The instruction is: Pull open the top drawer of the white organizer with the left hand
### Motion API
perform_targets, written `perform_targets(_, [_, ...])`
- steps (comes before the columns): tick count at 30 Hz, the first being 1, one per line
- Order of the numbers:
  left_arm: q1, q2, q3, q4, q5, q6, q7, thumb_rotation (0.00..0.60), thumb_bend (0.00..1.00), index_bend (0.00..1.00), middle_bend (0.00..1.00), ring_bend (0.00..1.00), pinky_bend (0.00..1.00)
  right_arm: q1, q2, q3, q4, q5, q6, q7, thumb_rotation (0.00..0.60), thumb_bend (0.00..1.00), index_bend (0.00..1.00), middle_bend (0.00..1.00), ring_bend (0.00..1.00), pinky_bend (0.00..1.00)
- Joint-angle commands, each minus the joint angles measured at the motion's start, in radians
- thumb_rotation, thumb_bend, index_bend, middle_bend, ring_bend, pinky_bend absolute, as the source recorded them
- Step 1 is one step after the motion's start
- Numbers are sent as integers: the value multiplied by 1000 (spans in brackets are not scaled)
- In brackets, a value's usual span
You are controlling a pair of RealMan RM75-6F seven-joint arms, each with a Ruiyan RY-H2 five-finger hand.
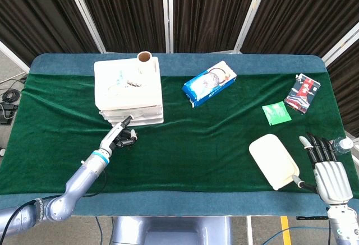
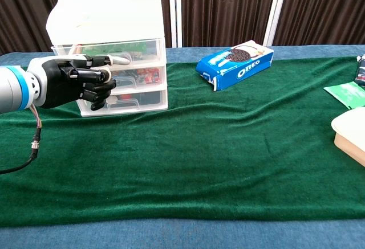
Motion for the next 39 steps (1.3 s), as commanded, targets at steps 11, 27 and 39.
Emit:
perform_targets(11, [18, 12, 13, -14, 29, 0, -12, 600, 965, 209, 835, 747, 730, 0, 0, -2, -2, -3, 1, -2, 600, 37, 0, 0, 0, 0])
perform_targets(27, [84, -10, 117, -51, 268, 278, 278, 600, 961, 26, 835, 746, 730, 1, -3, -3, -1, -3, -1, -8, 600, 36, 0, 0, 0, 0])
perform_targets(39, [80, 12, 99, -182, 190, 465, 645, 600, 962, 21, 835, 747, 730, 1, -6, -5, -2, -6, -1, -15, 600, 37, 0, 0, 0, 0])
